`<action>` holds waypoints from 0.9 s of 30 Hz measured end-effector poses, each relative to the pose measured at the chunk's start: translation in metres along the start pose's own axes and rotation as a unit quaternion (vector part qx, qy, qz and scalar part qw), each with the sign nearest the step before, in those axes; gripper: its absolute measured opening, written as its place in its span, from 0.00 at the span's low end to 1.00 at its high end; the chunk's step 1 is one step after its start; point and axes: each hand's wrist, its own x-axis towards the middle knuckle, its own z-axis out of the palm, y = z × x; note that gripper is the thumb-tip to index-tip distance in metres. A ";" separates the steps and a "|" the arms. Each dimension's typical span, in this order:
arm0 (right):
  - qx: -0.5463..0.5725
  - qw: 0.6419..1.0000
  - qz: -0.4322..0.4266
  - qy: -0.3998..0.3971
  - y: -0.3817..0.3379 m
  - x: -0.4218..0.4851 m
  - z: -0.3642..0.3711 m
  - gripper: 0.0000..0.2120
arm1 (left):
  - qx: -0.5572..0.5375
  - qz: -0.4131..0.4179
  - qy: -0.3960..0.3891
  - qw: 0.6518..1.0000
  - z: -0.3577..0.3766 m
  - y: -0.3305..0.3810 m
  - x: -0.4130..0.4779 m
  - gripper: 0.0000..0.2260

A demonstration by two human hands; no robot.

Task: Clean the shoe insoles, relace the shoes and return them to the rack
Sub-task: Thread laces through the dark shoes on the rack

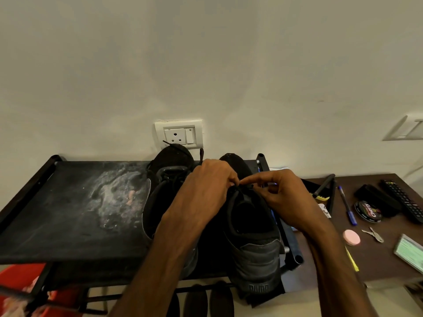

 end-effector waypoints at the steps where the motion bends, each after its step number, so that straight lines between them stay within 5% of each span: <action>1: -0.005 1.000 0.005 0.001 0.001 0.001 0.000 0.13 | 0.003 -0.011 -0.024 1.000 -0.002 0.001 0.004 0.10; 5: -0.042 0.999 0.005 0.006 0.000 0.004 0.002 0.13 | 0.014 -0.035 -0.085 0.996 -0.006 0.003 0.011 0.09; 27: -0.023 0.997 0.011 0.068 0.001 0.001 0.014 0.04 | -0.029 -0.037 0.016 0.999 0.004 0.003 0.002 0.12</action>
